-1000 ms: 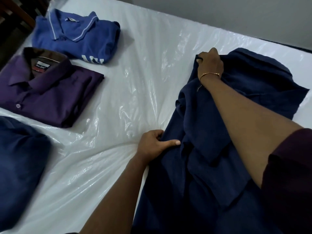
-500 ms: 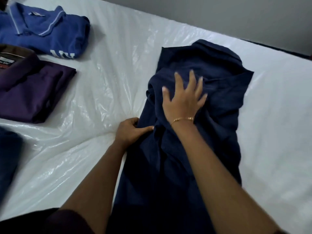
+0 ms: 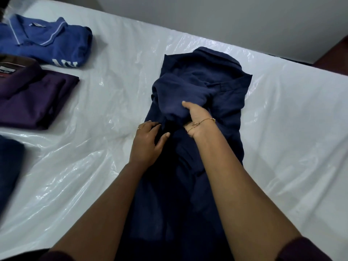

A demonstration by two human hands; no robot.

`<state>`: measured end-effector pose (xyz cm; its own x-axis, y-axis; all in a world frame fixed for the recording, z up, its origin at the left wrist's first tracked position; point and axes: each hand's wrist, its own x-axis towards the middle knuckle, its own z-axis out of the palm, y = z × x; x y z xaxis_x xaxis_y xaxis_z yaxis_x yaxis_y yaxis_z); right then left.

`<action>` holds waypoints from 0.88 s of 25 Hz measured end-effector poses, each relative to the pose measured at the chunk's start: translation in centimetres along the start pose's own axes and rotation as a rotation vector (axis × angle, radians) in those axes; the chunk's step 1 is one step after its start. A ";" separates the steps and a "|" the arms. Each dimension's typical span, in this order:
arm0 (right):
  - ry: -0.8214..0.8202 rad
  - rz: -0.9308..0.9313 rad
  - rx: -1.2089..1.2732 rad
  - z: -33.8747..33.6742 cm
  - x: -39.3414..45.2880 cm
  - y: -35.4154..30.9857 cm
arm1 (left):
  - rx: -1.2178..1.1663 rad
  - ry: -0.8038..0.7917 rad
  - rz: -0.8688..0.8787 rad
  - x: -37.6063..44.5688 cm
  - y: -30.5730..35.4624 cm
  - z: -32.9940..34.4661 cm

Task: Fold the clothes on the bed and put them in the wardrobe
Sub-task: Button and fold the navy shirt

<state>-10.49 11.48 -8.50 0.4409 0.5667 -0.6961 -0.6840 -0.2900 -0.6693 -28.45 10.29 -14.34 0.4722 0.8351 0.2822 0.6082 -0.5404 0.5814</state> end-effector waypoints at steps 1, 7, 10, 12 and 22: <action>-0.048 -0.022 0.058 0.9 -0.2 -1.0 | 0.001 0.042 0.021 0.1 0.4 -0.3; 0.194 -0.146 -0.148 -1.6 -1.4 -3.0 | 0.102 -0.062 0.455 1.7 3.4 0.3; 0.425 -0.130 -0.341 -5.9 -0.3 0.4 | 0.123 -0.307 0.452 1.0 2.7 1.6; 0.543 -0.265 -0.610 -7.4 0.5 2.8 | 0.105 -0.293 0.418 1.0 2.5 2.1; 0.107 -0.650 -1.584 -8.2 2.6 7.7 | 0.266 -0.559 0.357 -0.4 1.2 5.7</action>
<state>-9.82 4.41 -17.64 0.4711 0.8601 -0.1960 0.7784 -0.5098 -0.3664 -24.34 8.71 -18.12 0.8847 0.4631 -0.0538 0.4567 -0.8375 0.3001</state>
